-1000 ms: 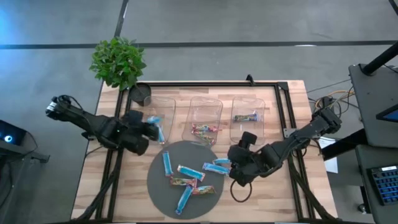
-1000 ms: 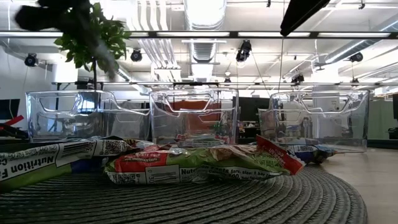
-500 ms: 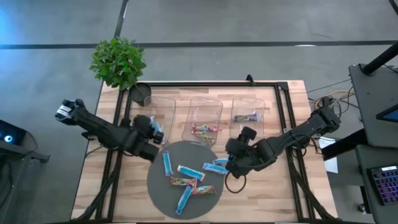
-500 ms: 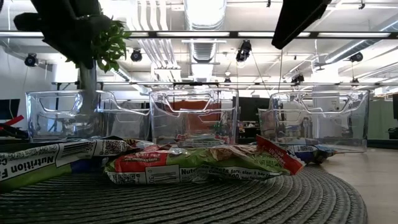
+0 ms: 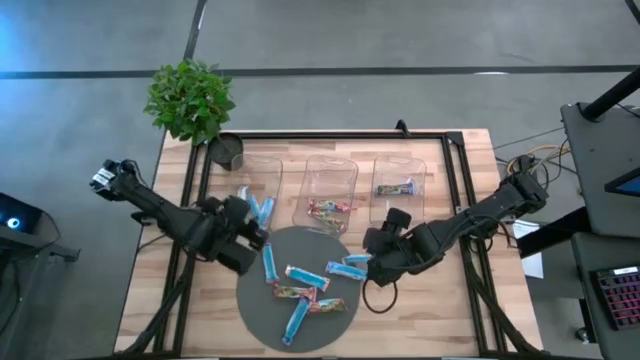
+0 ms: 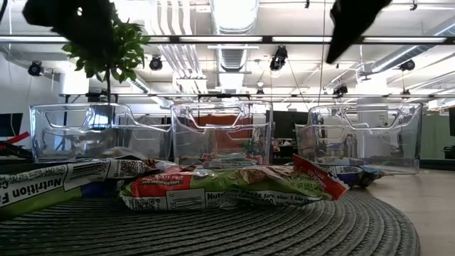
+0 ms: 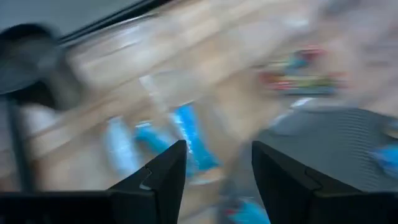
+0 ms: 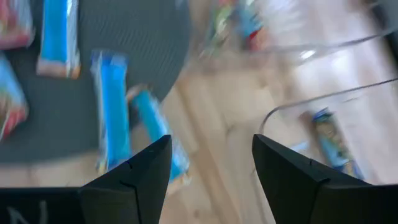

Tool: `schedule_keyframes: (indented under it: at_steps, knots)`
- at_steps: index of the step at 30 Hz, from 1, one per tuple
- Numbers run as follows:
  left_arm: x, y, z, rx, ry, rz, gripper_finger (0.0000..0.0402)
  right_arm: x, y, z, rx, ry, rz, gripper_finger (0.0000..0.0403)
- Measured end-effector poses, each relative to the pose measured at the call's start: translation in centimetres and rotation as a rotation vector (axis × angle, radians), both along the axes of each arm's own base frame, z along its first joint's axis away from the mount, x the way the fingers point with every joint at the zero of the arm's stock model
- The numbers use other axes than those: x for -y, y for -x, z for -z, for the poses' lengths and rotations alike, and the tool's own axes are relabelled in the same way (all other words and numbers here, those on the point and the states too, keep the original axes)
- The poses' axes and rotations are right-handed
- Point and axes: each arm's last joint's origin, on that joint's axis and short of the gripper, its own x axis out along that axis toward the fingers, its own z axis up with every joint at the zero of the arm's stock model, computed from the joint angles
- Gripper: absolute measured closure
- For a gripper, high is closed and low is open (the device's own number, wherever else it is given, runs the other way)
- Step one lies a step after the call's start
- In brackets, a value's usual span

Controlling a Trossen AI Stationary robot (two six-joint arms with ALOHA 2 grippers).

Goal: Pick and place Granola Bars by type
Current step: Put the yellow granola bar into the left transparent bin

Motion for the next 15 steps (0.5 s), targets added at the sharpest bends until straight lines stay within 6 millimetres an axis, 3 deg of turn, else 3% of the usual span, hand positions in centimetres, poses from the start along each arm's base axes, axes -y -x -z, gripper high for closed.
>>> schedule_keyframes:
  at_steps: [8, 15]
  knots:
    - [4.7, -0.9, -1.1, 0.232, 0.118, 0.252, 0.0236, -1.0, 0.3, 3.3, -0.079, -0.118, -0.191, 0.0188]
    - [6.4, -0.7, -1.5, 0.319, 0.185, 0.304, 0.0236, -1.5, 0.0, 6.4, 0.018, -0.153, -0.286, 0.0188]
